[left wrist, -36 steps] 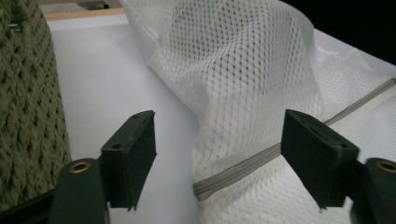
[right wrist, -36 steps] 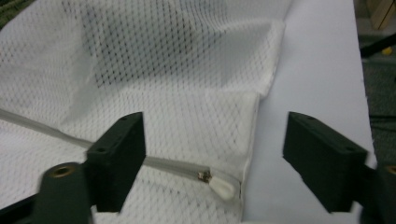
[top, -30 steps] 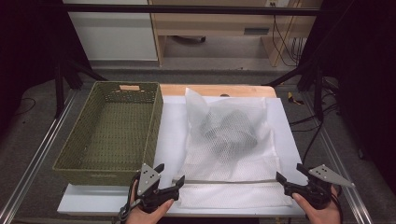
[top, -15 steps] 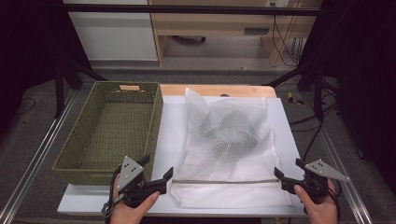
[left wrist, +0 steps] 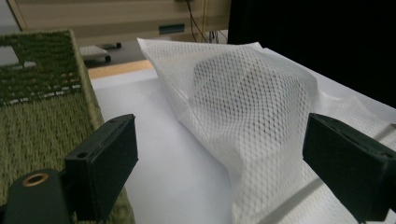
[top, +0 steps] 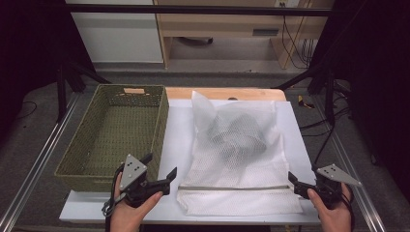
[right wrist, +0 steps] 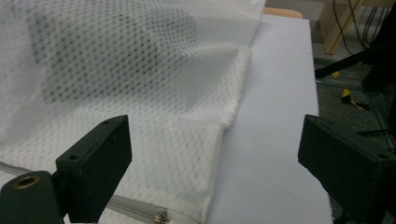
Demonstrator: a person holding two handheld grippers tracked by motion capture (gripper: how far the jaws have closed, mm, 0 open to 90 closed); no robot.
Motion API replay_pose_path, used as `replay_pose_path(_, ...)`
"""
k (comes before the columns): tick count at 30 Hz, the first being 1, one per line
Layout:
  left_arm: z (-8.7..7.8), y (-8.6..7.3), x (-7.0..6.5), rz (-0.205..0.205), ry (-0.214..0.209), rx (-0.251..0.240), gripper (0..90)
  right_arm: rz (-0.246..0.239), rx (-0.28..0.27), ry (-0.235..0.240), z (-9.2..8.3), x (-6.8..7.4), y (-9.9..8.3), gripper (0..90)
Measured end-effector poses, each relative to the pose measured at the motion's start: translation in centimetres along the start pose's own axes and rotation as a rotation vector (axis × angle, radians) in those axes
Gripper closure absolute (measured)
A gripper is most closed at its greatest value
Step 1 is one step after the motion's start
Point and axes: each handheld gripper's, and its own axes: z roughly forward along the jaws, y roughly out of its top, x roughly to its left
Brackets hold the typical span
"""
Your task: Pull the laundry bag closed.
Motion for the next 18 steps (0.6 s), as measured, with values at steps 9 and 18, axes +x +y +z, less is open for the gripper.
replay_pose_path(9, 5.8, -0.6, -2.0, 0.015, -0.075, 0.096, 9.2, 0.019, 0.046, -0.039, 0.7, -1.6, -1.0, 9.9)
replay_pose_path(18, 8.0, -3.5, -3.0, 0.042, -0.062, 0.170, 9.0, 0.016, 0.075, -0.066, 1.3, -2.1, -2.0, 7.6)
